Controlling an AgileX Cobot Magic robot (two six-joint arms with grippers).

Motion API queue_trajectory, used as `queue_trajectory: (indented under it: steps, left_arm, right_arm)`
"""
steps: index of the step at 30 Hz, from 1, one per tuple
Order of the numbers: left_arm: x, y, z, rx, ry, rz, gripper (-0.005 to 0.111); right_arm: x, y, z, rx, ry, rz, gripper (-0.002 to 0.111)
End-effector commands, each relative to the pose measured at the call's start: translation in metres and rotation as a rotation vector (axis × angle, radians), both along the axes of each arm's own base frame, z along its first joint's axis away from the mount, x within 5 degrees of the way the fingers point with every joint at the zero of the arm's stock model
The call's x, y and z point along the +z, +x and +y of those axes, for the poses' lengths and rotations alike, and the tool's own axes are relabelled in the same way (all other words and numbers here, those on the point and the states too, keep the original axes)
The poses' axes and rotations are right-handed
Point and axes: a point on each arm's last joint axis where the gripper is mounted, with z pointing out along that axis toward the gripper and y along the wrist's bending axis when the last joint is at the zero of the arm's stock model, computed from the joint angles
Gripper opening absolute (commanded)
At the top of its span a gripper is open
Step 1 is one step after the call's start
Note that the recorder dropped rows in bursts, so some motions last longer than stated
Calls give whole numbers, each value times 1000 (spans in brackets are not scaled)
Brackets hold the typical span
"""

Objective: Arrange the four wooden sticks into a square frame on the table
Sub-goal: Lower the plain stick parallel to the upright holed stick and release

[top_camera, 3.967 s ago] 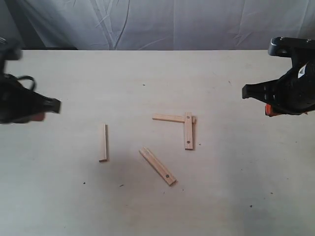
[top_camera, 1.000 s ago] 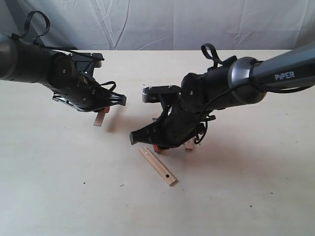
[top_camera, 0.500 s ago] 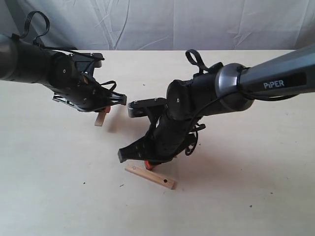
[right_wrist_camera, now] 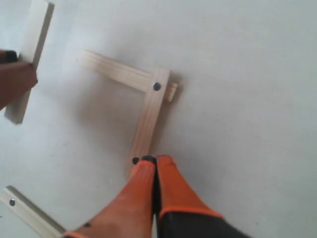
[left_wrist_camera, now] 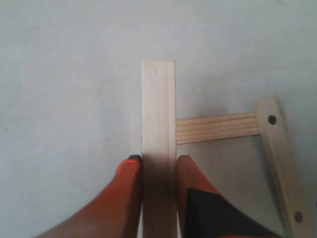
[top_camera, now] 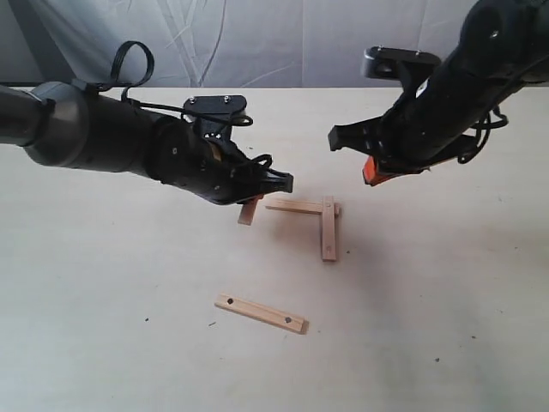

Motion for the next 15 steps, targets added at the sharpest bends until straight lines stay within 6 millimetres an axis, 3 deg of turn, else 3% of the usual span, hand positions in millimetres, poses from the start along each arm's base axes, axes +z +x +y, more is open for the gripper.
queue_trajectory:
  steps: [1, 3, 5, 7, 15]
  left_arm:
    - [-10, -1, -9, 40, -49, 5, 0]
    - [-31, -3, -19, 81, -77, 58, 0]
    - [-39, -7, -27, 61, -70, 66, 0]
    - [-42, -10, -35, 55, -79, 62, 0]
    - [-47, -10, -34, 11, -39, 53, 0]
  right_arm:
    - [5, 2, -15, -23, -17, 7, 0]
    - [4, 3, -15, -25, -16, -1, 0]
    - [4, 3, -15, -25, -16, -6, 0]
    - [4, 4, -15, -27, -15, -11, 0]
    - [4, 4, -15, -15, -20, -17, 0]
